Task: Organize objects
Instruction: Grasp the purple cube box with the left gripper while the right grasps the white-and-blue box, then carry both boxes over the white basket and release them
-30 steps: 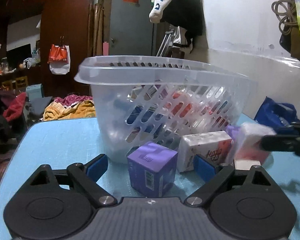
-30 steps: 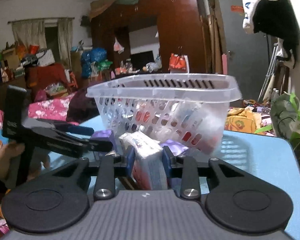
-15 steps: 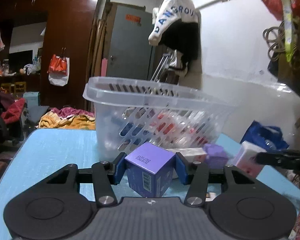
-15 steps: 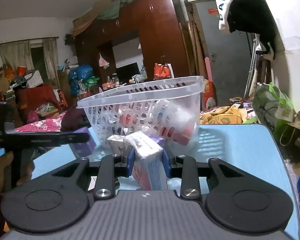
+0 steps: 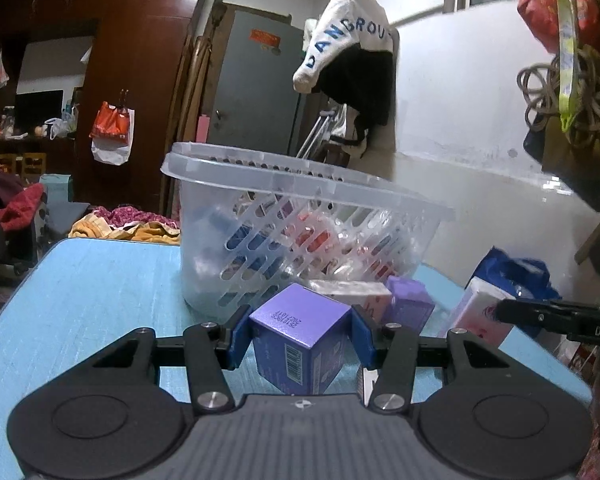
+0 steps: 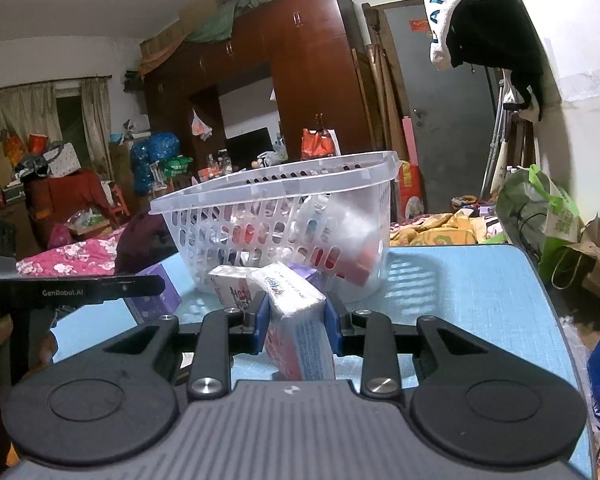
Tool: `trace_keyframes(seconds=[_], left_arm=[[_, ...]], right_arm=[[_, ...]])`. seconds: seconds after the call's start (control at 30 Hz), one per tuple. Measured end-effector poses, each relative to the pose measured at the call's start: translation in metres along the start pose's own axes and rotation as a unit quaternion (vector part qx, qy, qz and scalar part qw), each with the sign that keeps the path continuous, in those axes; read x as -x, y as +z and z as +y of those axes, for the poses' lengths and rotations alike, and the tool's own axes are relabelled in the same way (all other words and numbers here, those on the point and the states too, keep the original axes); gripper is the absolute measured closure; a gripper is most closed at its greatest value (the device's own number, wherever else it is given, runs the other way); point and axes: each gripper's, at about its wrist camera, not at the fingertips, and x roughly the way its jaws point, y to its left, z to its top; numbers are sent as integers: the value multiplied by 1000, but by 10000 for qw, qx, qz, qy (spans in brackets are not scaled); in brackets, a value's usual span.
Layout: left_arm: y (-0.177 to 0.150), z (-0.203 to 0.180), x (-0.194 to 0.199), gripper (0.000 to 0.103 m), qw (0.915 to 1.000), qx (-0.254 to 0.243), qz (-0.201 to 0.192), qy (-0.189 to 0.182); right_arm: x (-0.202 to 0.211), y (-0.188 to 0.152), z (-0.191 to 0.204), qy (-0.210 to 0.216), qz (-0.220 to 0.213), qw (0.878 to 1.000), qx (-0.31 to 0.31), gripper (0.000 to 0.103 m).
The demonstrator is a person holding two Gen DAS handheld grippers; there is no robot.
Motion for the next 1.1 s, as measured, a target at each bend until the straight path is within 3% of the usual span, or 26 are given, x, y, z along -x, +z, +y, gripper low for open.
trace_keyframes(seconds=[0.13,0.33,0.4,0.5,0.57,0.63,0.7,0.77,0.8,0.87,0.97,1.1], left_arm=[[18,1,14,48,9994,104,-269,-199],[120,-19,11,48,9954,-233,-896,-260],[148,-19,-10,48,9962,-224,-837,-37],[168,-13,-52,48,9987,-151,-380,289],[163,-9,-72,42,9992,-196,-148,308],[152,-7,-86,18,9985,-246,45,491],[143,-2,-86,17,9979,-102,29,643],[134,1,-71,17,9989,15,-104,448],[129,1,-61,17,9991,20,-176,381],[112,-8,-39,17,9989,-115,-237,382],[74,-32,-19,10,9977,-596,-52,331],[28,-51,-15,10,9956,-768,521,116]], right_arm=[[12,18,6,104,-318,9994,27,70],[-1,111,37,4,-906,9927,802,70],[-25,141,41,-223,-898,9901,1059,70],[-68,161,36,-339,-601,9907,1171,70],[-92,157,35,-428,-452,9893,1322,68],[-113,148,31,-423,-137,9898,1352,62],[-114,136,27,-473,-75,9901,1321,50],[-98,128,21,-442,-297,9924,1112,9],[-85,125,19,-401,-370,9936,991,3],[-61,116,13,-398,-429,9953,776,2],[-38,89,8,-323,-167,9973,634,0],[-46,52,-4,-305,439,9977,424,0]])
